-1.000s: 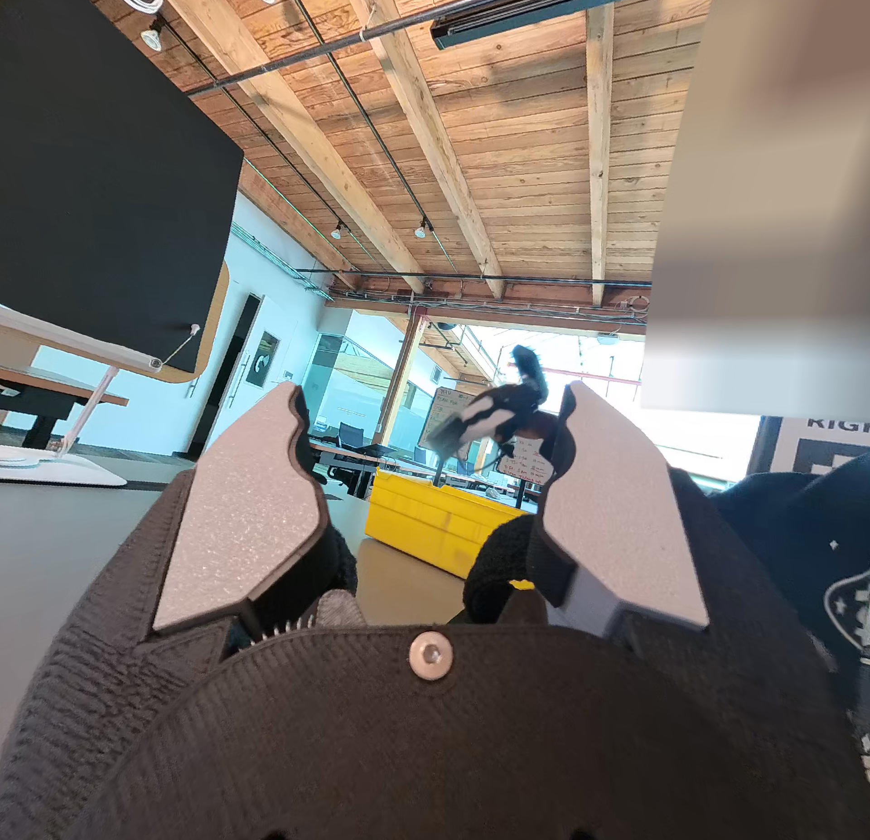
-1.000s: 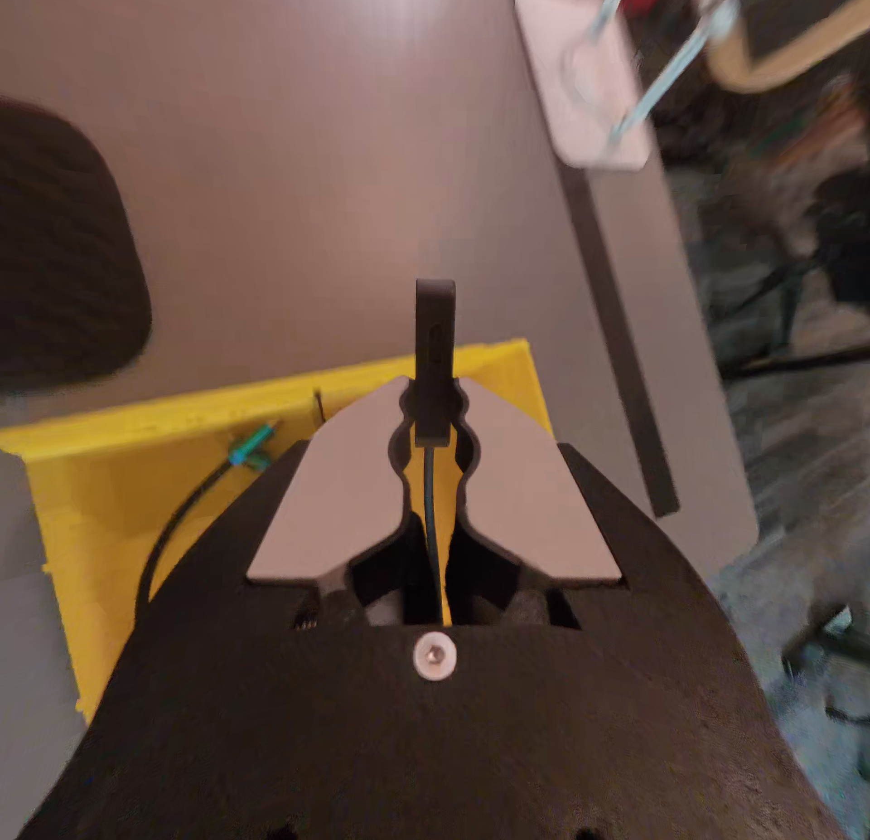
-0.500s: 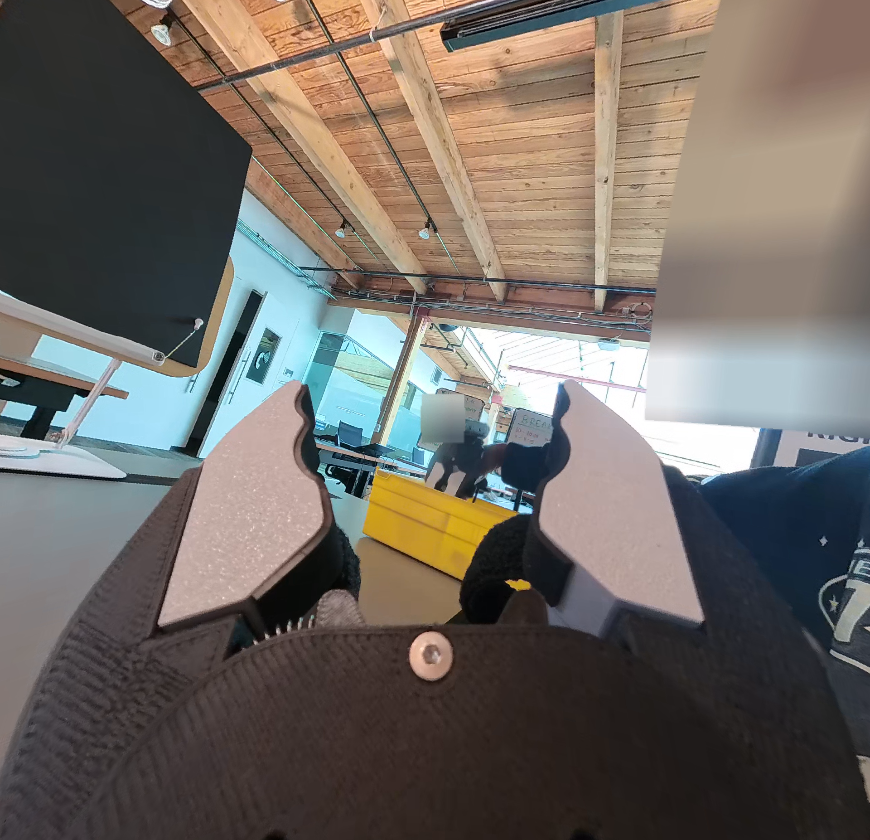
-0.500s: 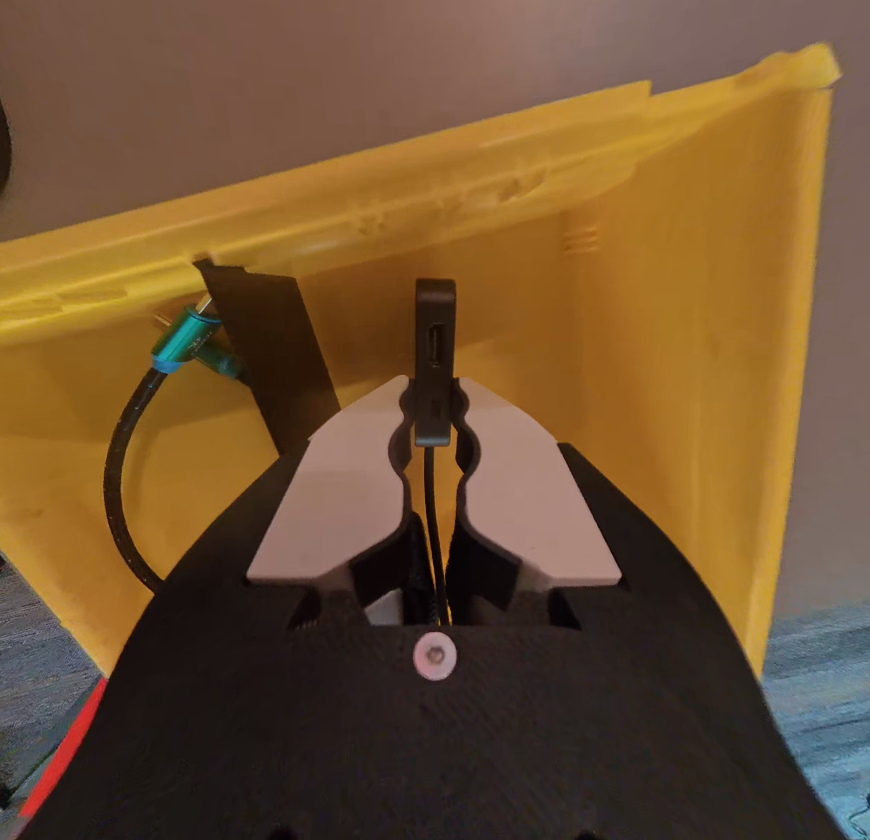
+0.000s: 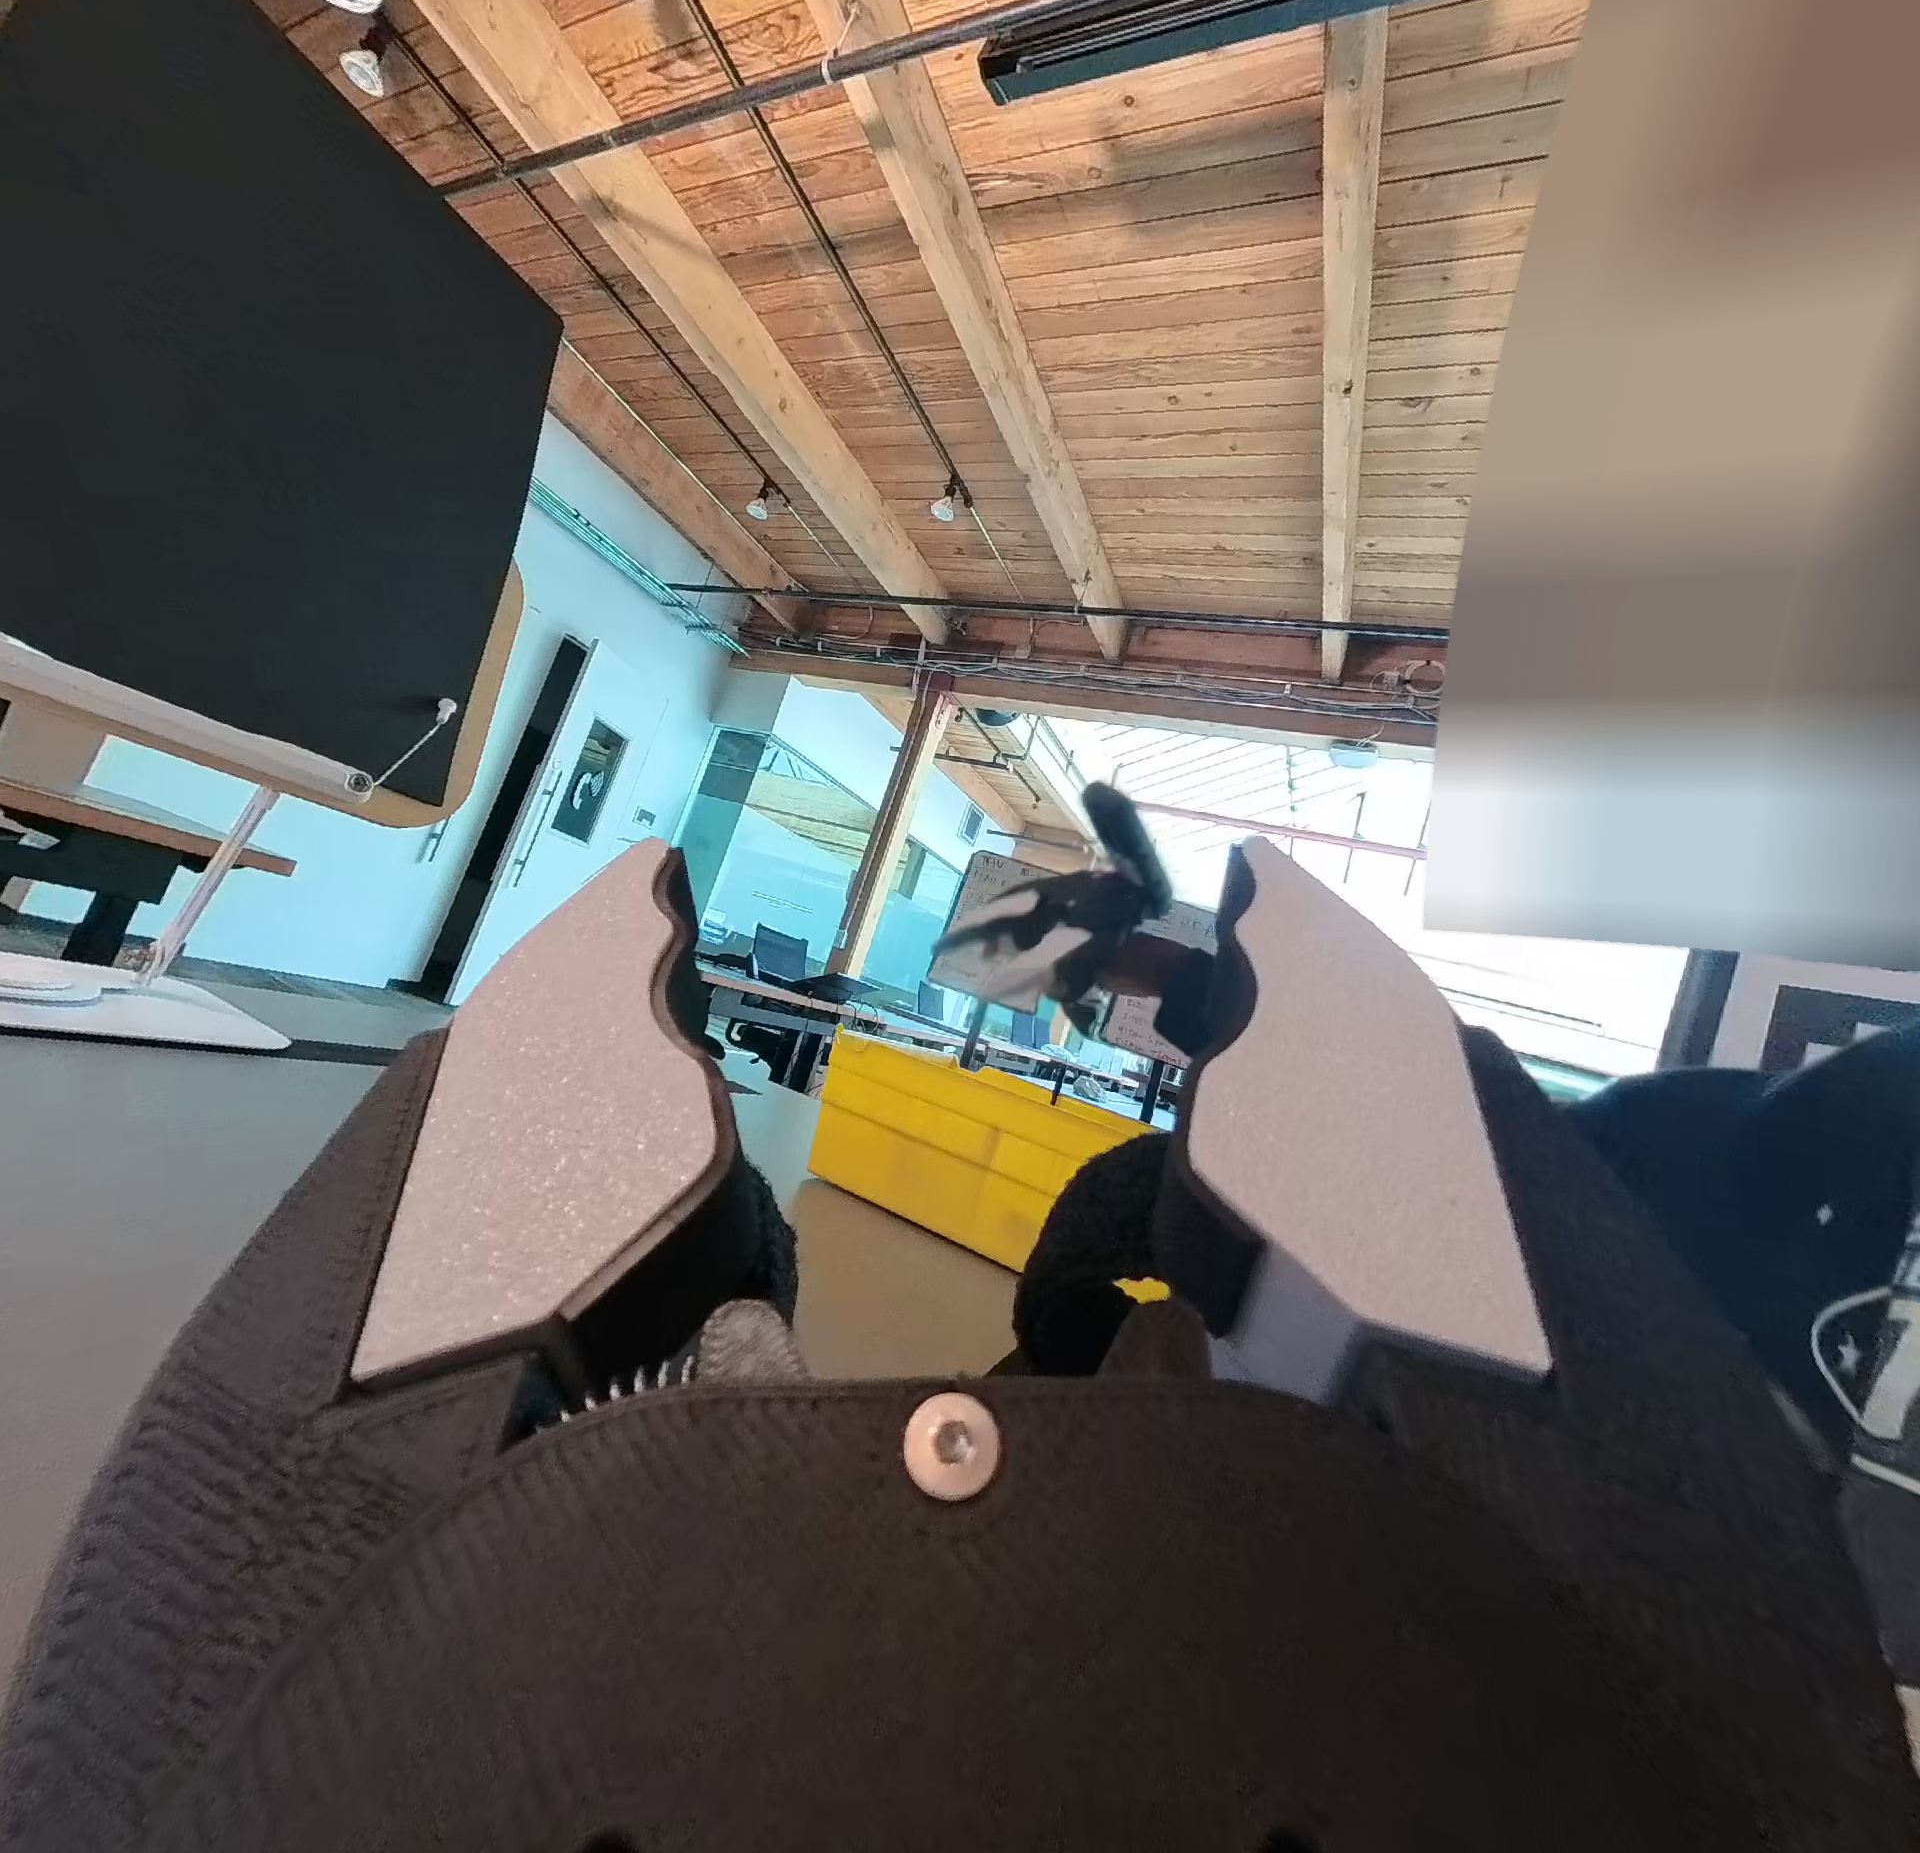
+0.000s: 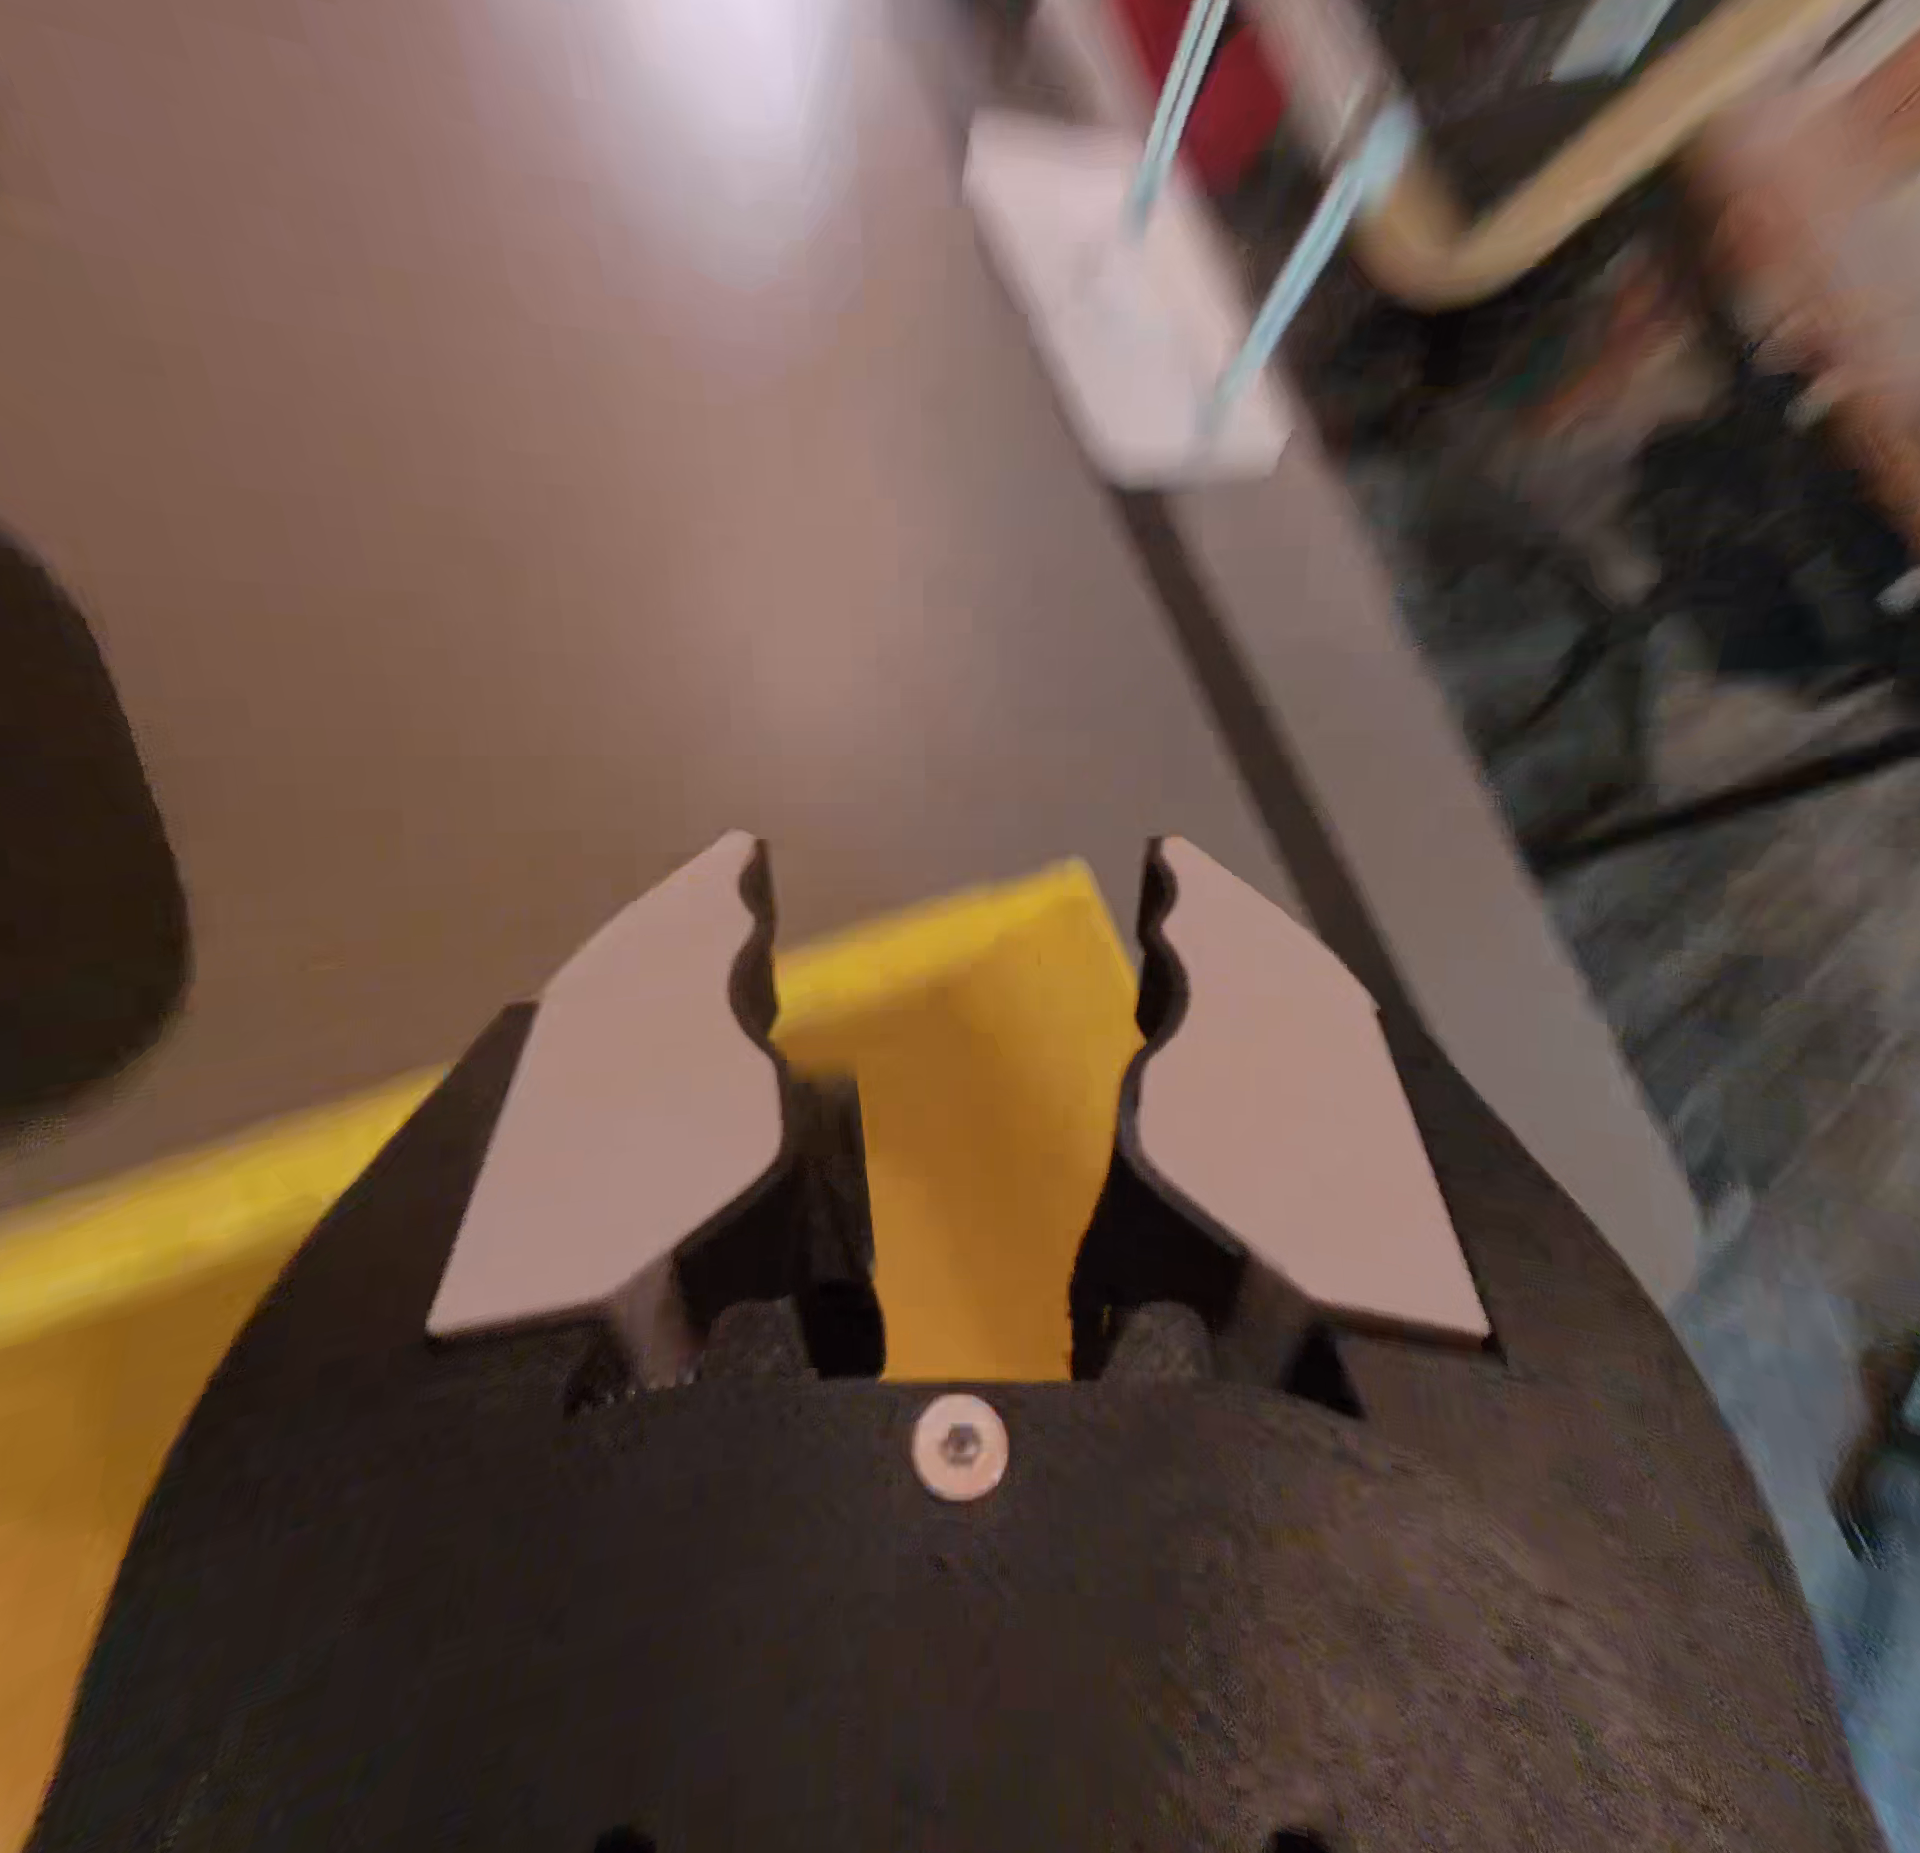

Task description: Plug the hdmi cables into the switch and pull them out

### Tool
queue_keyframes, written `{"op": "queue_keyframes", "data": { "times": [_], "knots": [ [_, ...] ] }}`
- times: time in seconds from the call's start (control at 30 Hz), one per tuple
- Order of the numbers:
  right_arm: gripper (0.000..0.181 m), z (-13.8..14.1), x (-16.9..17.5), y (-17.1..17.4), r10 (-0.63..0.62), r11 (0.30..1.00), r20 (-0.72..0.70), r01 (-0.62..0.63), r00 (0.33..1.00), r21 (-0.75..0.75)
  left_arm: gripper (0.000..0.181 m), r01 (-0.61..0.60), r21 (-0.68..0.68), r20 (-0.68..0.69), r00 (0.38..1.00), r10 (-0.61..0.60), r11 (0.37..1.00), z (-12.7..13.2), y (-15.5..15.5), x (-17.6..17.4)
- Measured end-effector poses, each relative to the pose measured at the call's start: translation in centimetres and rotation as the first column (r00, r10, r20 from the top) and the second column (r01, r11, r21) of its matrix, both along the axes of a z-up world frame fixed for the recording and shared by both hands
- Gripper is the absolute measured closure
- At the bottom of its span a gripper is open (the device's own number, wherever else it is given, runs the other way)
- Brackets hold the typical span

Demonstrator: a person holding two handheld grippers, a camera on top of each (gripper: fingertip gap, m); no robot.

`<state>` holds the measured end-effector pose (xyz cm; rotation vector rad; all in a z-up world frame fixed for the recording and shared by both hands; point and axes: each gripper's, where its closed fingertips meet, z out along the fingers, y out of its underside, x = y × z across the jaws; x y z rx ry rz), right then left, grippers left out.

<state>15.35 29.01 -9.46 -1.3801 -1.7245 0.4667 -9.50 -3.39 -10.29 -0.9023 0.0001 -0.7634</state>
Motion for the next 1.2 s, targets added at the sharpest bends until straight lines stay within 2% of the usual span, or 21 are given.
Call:
{"op": "queue_keyframes", "data": {
  "times": [0.03, 0.07, 0.1, 0.13, 0.2, 0.23, 0.27, 0.33, 0.47, 0.5, 0.57, 0.6, 0.67, 0.73, 0.8, 0.83, 0.9, 1.0, 1.07, 1.13, 1.2],
  "knots": [
    [0.101, 2.4, -1.2, -2.0, 0.025, 1.000, -0.145, -0.023, 0.989, 0.011, 0.087, -0.001, 0.000, 0.000, 1.000, 0.001, 1.000, 0.0, 0.0, 0.0],
    [0.092, 4.7, -2.3, -4.6, 0.061, 0.998, -0.293, -0.058, 0.954, 0.018, 0.087, -0.003, 0.000, -0.001, 1.000, 0.003, 1.000, 0.0, 0.1, 0.0],
    [0.091, 6.8, -3.1, -7.4, 0.100, 0.995, -0.438, -0.094, 0.893, 0.035, 0.087, -0.005, -0.001, -0.003, 1.000, 0.005, 1.000, 0.0, 0.1, 0.0],
    [0.086, 8.5, -3.5, -10.7, 0.151, 0.988, -0.566, -0.143, 0.810, 0.060, 0.087, -0.006, -0.002, -0.006, 1.000, 0.006, 1.000, 0.1, 0.1, 0.1],
    [0.084, 10.1, -3.7, -18.0, 0.286, 0.949, -0.747, -0.285, 0.600, 0.134, 0.087, -0.013, -0.004, -0.019, 1.000, 0.013, 1.000, 0.1, 0.2, 0.2],
    [0.084, 9.7, -3.8, -21.1, 0.316, 0.927, -0.790, -0.347, 0.526, 0.140, 0.087, -0.018, -0.005, -0.031, 0.999, 0.018, 1.000, 0.2, 0.2, 0.4],
    [0.081, 8.7, -4.2, -23.5, 0.322, 0.911, -0.811, -0.394, 0.489, 0.124, 0.087, -0.024, -0.008, -0.046, 0.999, 0.024, 1.000, 0.2, 0.1, 0.6],
    [0.077, 5.7, -5.3, -26.7, 0.310, 0.887, -0.831, -0.455, 0.462, 0.079, 0.088, -0.038, -0.017, -0.084, 0.996, 0.037, 0.999, 0.3, 0.0, 1.2],
    [0.074, -1.2, -8.5, -28.6, 0.220, 0.873, -0.819, -0.482, 0.530, -0.078, 0.095, -0.065, -0.080, -0.175, 0.983, 0.050, 0.995, 1.3, -0.5, 1.7],
    [0.075, -2.1, -8.8, -28.5, 0.184, 0.872, -0.833, -0.478, 0.522, -0.106, 0.097, -0.065, -0.074, -0.195, 0.979, 0.049, 0.995, 2.2, -1.2, 1.7],
    [0.082, -1.9, -8.6, -27.7, 0.103, 0.879, -0.886, -0.458, 0.452, -0.132, 0.101, -0.069, -0.041, -0.267, 0.962, 0.056, 0.997, 4.4, -3.3, 1.3],
    [0.083, -1.1, -7.8, -27.2, 0.065, 0.881, -0.920, -0.456, 0.386, -0.130, 0.106, -0.102, -0.044, -0.321, 0.943, 0.082, 0.994, 5.1, -4.2, 0.5],
    [0.085, 0.0, -6.1, -26.0, -0.019, 0.862, -0.960, -0.483, 0.278, -0.156, 0.111, -0.269, -0.113, -0.464, 0.866, 0.188, 0.957, 5.7, -5.0, -3.1],
    [0.085, 0.6, -4.9, -24.6, -0.136, 0.822, -0.972, -0.525, 0.192, -0.219, 0.112, -0.520, -0.213, -0.638, 0.715, 0.285, 0.827, 4.7, -5.2, -9.4],
    [0.084, 1.1, -4.1, -24.2, -0.187, 0.794, -0.973, -0.563, 0.136, -0.231, 0.112, -0.728, -0.286, -0.793, 0.545, 0.272, 0.623, 2.6, -5.6, -16.6],
    [0.084, 1.0, -4.1, -24.1, -0.191, 0.797, -0.973, -0.557, 0.133, -0.233, 0.112, -0.795, -0.314, -0.844, 0.485, 0.231, 0.519, 1.3, -5.9, -19.9],
    [0.084, 0.8, -4.5, -24.2, -0.170, 0.820, -0.973, -0.526, 0.155, -0.227, 0.112, -0.871, -0.362, -0.904, 0.415, 0.104, 0.333, -2.2, -6.4, -25.3],
    [0.084, 0.3, -5.3, -24.8, -0.130, 0.836, -0.971, -0.505, 0.202, -0.217, 0.111, -0.912, -0.401, -0.911, 0.387, -0.144, 0.088, -8.2, -7.2, -30.1],
    [0.083, 0.1, -5.7, -24.9, -0.119, 0.836, -0.966, -0.502, 0.227, -0.221, 0.112, -0.943, -0.332, -0.908, 0.323, -0.268, -0.014, -10.8, -7.6, -32.3],
    [0.083, 0.0, -5.8, -24.8, -0.124, 0.833, -0.965, -0.504, 0.230, -0.227, 0.114, -0.960, -0.274, -0.897, 0.276, -0.344, -0.055, -12.3, -7.7, -33.7],
    [0.083, 0.1, -5.5, -24.5, -0.140, 0.829, -0.967, -0.509, 0.213, -0.232, 0.115, -0.960, -0.271, -0.883, 0.279, -0.377, -0.074, -13.4, -7.4, -34.5]
  ]
}}
